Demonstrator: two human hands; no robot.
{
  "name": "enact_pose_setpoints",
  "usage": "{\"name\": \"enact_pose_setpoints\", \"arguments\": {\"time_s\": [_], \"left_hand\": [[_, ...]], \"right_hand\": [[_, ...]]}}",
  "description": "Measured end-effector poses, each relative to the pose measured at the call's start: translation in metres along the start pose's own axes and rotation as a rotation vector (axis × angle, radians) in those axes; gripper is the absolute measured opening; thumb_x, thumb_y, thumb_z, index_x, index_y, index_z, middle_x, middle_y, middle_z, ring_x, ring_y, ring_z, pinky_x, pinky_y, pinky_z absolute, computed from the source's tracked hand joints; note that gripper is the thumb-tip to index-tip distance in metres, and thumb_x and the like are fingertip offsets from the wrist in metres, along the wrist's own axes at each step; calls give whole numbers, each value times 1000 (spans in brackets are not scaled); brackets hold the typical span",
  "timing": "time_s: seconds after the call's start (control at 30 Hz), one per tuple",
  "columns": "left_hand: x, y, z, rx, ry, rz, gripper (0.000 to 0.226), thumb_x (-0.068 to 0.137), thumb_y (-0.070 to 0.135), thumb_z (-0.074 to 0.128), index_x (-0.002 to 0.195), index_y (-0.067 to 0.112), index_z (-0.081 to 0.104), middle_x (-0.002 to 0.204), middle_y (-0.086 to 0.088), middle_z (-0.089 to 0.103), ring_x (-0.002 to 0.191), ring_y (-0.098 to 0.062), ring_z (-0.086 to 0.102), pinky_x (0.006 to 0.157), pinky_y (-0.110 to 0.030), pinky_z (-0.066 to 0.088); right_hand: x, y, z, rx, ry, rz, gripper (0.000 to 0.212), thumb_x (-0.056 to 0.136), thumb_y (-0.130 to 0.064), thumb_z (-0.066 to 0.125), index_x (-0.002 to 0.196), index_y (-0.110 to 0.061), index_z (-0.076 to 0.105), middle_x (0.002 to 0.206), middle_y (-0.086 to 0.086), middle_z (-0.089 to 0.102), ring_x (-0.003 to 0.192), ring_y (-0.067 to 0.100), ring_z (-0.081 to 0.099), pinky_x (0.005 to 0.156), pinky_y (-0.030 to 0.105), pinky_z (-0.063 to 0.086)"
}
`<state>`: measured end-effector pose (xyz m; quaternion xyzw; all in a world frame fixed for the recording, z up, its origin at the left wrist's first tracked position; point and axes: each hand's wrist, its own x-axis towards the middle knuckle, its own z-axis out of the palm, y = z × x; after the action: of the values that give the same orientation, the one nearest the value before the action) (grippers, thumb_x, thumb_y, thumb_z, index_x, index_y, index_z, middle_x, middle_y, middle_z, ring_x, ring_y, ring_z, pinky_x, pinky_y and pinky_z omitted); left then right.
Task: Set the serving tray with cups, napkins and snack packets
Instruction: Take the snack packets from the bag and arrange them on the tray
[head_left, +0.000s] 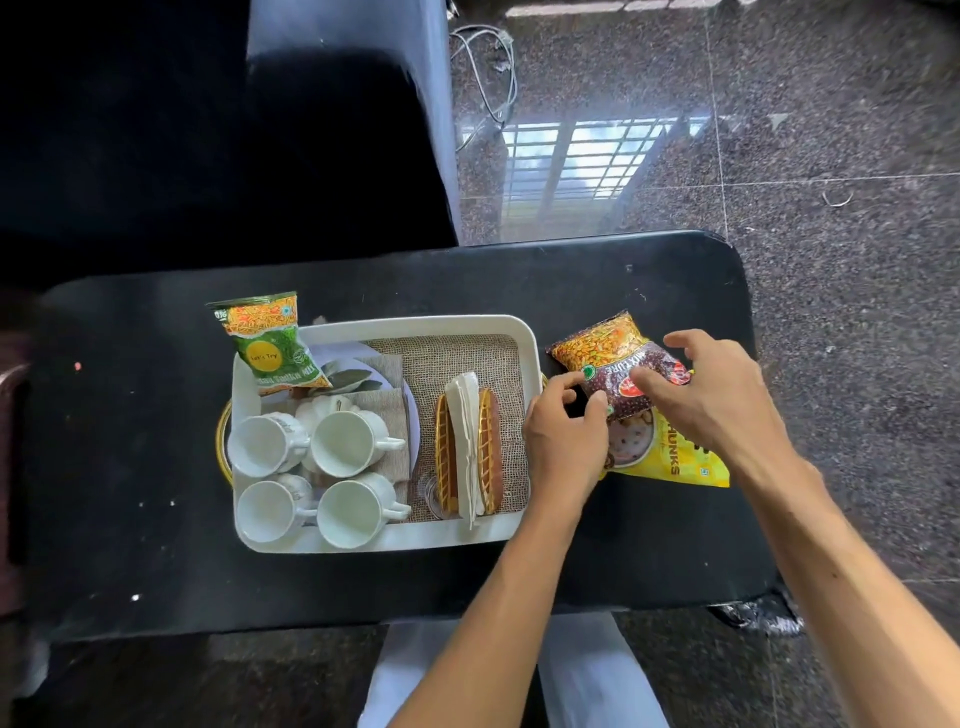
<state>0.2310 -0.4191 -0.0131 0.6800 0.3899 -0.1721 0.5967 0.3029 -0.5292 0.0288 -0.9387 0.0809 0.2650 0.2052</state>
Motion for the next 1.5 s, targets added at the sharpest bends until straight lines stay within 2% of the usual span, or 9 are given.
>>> {"name": "enact_pose_setpoints", "arguments": {"time_s": [0.1,0.27,0.5,0.67,0.9,1.03,1.23,1.37,1.5], "left_hand": [[1,1,2,-76,8,-51,38,97,35,64,133,31,57,125,3,62,111,-24,68,98,-46,57],[2,4,11,-185,-3,-155,54,92,29,72,141,36,48,122,3,63,108,-22,71,95,-43,60],[9,14,18,-421,-45,-270,65,91,8,71,143,35,44,114,0,77,104,-11,72,93,-34,58],[7,20,19,-524,-90,-302,67,90,6,74,144,33,43,112,1,75,107,-14,71,99,-40,58],[-5,16,19,-559,-78,-227,70,88,7,77,142,37,45,121,-1,71,105,-12,73,93,-36,62],[-14,18,13,-553,-128,-166,65,90,13,75,142,36,45,117,0,74,101,-7,74,89,-29,62],[-7,39,-57,2,97,280,40,94,27,69,132,31,57,118,7,64,88,0,66,72,-19,56],[15,61,-129,290,60,564,78,85,36,81,152,30,41,150,1,47,134,-13,49,107,-29,46],[32,78,-180,535,-129,733,85,81,34,85,154,23,43,151,-1,56,139,-14,51,118,-30,38]], "right_hand": [[3,1,2,18,19,-11,57,87,-44,68,136,-18,54,132,16,54,121,35,53,97,45,47],[8,0,4,33,12,-38,54,87,-44,68,132,-18,57,129,15,56,115,32,58,96,43,49],[0,3,9,223,329,-66,60,86,-36,73,138,-17,51,136,11,45,125,29,47,102,37,42],[5,0,19,400,240,32,80,81,-40,77,147,-20,37,131,6,61,115,20,61,95,32,48],[10,-6,25,505,228,-93,66,87,-13,74,145,-21,42,115,-9,68,99,-5,64,88,14,50],[3,-12,17,535,269,-170,57,88,-5,70,139,-22,49,114,-10,69,105,-8,64,97,24,53],[-8,-44,-4,575,264,-330,55,86,2,70,134,-22,56,108,-10,71,99,-8,68,88,18,56],[-14,-75,-12,534,182,-510,63,82,10,66,136,-20,54,102,-20,67,98,-11,67,80,6,52],[-15,-110,-8,432,72,-666,71,82,15,64,141,-20,48,102,-11,70,96,-5,68,83,11,54]]}}
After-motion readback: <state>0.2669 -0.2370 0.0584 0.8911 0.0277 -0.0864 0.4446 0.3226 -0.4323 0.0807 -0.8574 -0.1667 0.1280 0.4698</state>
